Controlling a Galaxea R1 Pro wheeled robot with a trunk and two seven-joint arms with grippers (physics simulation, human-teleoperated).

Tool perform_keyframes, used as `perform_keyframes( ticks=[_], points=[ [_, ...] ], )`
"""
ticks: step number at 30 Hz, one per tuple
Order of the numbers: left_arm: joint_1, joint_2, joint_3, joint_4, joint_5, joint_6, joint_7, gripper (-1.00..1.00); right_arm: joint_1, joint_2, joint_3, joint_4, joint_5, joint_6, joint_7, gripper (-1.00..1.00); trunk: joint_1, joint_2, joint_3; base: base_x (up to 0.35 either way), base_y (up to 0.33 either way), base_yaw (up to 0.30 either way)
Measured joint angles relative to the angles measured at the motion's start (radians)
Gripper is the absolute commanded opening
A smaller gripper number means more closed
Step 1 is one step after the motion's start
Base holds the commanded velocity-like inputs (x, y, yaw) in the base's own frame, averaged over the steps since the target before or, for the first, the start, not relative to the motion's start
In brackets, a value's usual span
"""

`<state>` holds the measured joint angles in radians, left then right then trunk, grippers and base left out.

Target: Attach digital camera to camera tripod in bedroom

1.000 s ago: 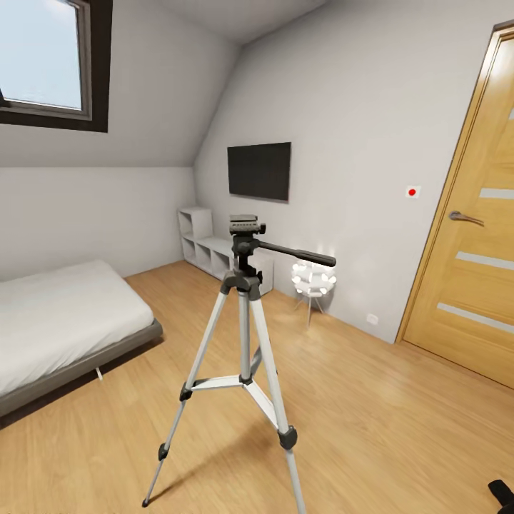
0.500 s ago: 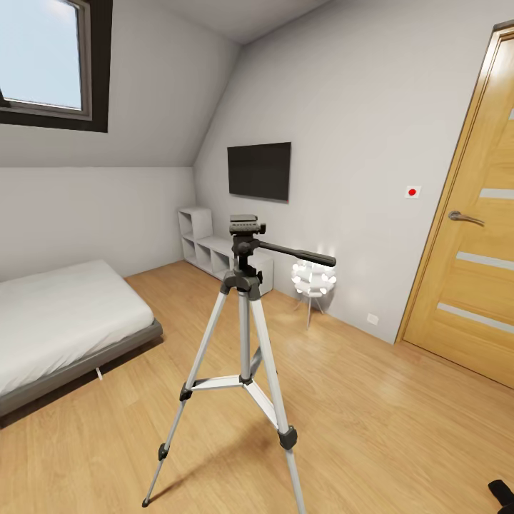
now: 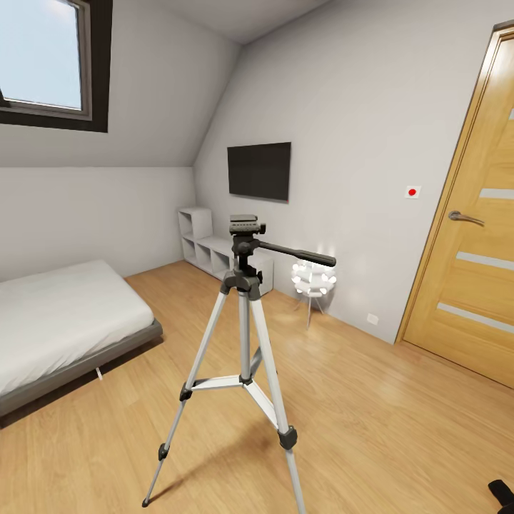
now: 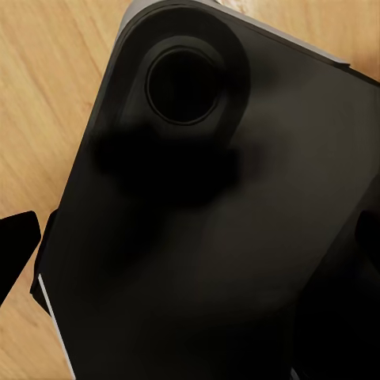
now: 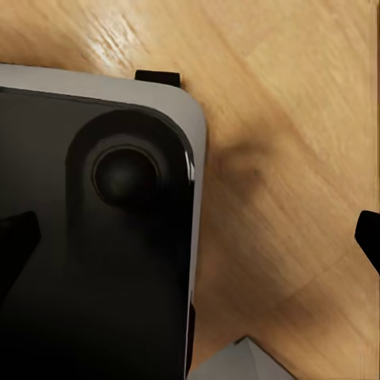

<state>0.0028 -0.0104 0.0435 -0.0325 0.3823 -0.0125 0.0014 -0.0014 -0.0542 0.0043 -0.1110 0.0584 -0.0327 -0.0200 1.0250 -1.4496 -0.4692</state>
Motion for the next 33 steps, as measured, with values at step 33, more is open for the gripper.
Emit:
perform_keyframes(
  ticks=[33],
  points=[
    [0.0, 0.0, -0.002, 0.0, -0.003, 0.0, 0.0, 1.0, 0.0, -0.001, 0.002, 0.0, -0.001, -0.006, -0.002, 1.0, -0.023, 0.042, 0.019, 0.0, 0.0, 0.0]
  ],
)
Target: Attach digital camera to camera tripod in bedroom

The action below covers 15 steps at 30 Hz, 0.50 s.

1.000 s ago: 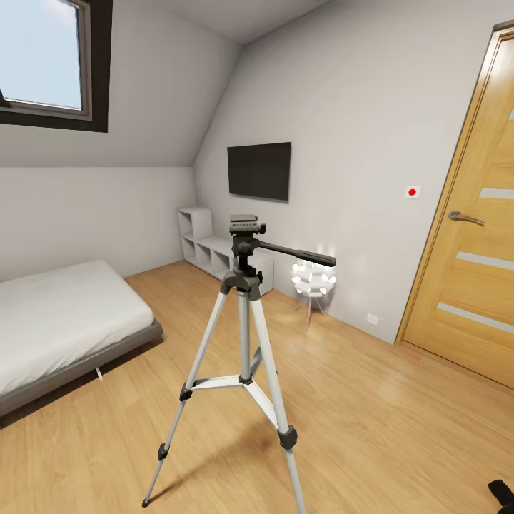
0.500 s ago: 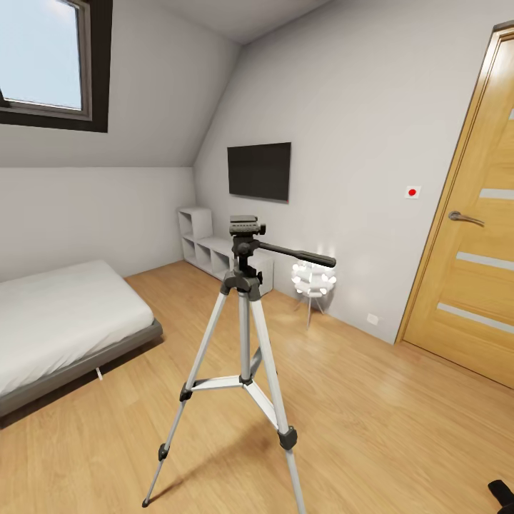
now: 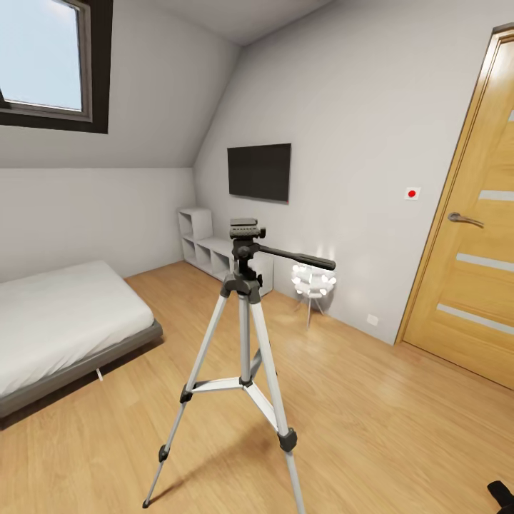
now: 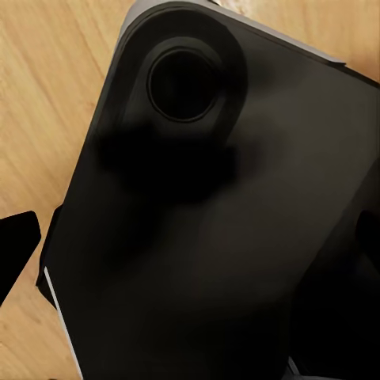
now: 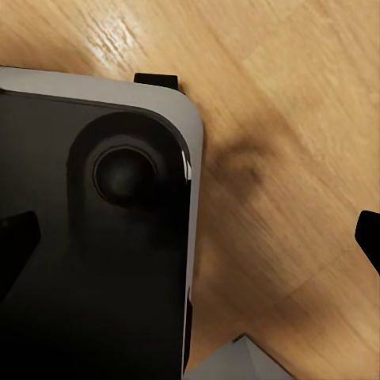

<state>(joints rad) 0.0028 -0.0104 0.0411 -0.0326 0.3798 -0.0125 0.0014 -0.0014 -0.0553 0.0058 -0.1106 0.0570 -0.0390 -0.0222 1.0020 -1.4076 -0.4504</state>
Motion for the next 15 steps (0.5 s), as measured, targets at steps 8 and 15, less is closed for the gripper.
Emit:
perform_keyframes(
  ticks=[8, 15],
  points=[
    [0.0, 0.001, 0.001, 0.0, 0.001, -0.001, 0.0, 1.0, 0.0, 0.0, 0.0, 0.0, 0.0, 0.0, 0.0, 1.0, 0.0, 0.0, 0.0, 0.0, 0.0, 0.0],
    [0.0, 0.001, 0.001, -0.001, 0.001, -0.023, 0.0, 1.0, 0.0, 0.0, 0.0, 0.001, 0.0, 0.0, 0.0, 1.0, 0.0, 0.0, 0.0, 0.0, 0.0, 0.0]
  ],
)
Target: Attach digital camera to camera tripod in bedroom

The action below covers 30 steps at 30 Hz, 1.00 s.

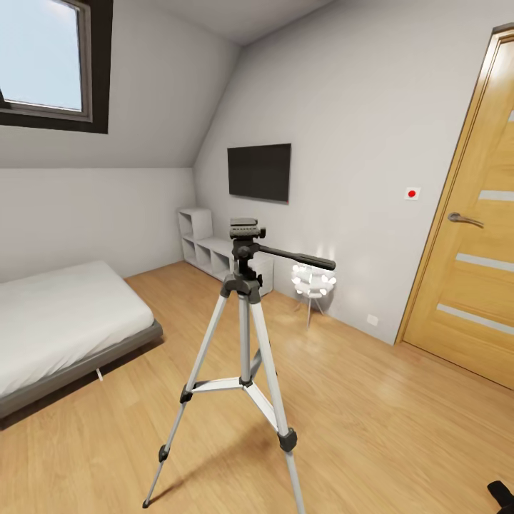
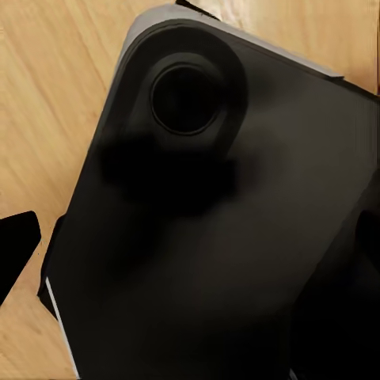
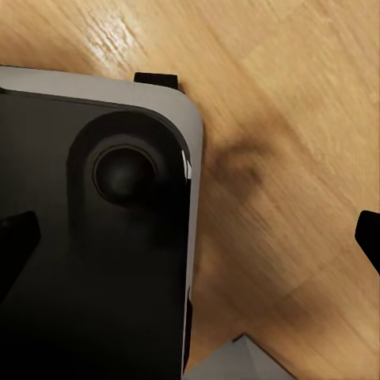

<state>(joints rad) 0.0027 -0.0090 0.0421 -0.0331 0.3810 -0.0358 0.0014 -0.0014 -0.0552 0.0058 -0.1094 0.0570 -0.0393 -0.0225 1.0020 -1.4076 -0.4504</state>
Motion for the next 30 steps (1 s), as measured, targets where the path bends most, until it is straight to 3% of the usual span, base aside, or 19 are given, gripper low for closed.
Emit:
perform_keyframes(
  ticks=[8, 30],
  points=[
    [0.0, -0.001, -0.002, 0.004, 0.001, -0.072, 0.0, 1.0, 0.0, 0.001, 0.0, 0.0, -0.001, 0.002, -0.001, 1.0, -0.031, 0.056, 0.025, 0.0, 0.0, 0.0],
    [0.0, 0.002, 0.001, 0.007, 0.008, -0.08, 0.0, 1.0, 0.0, 0.003, 0.001, 0.0, -0.001, 0.003, 0.0, 1.0, -0.115, 0.21, 0.094, 0.0, 0.0, 0.0]
  ],
)
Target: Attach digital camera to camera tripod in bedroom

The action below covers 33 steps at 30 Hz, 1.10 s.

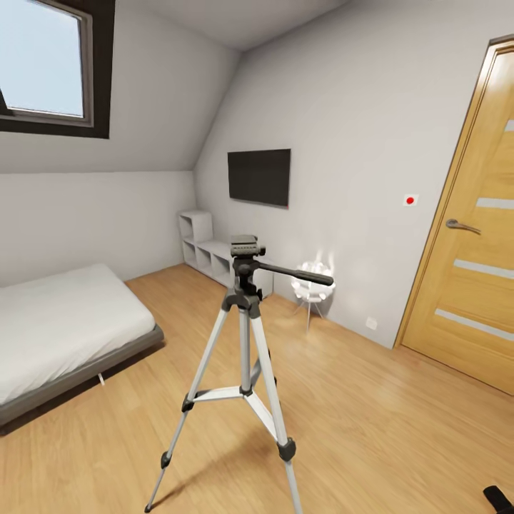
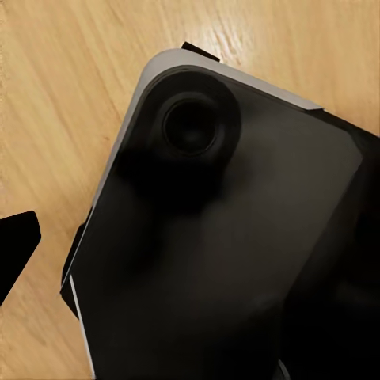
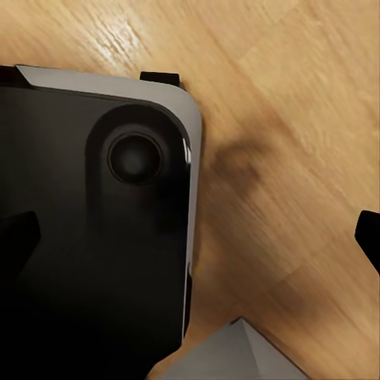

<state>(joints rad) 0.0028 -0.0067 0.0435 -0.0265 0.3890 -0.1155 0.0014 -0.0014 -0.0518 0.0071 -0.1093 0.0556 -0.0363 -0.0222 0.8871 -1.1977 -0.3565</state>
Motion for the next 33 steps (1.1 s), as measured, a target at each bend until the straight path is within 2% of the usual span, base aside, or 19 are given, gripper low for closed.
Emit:
perform_keyframes(
  ticks=[33],
  points=[
    [0.0, -0.001, 0.0, 0.0, 0.001, 0.0, 0.0, 1.0, 0.0, 0.0, 0.0, 0.0, -0.001, 0.0, 0.0, 1.0, -0.127, 0.231, 0.104, 0.0, 0.0, 0.0]
  ],
)
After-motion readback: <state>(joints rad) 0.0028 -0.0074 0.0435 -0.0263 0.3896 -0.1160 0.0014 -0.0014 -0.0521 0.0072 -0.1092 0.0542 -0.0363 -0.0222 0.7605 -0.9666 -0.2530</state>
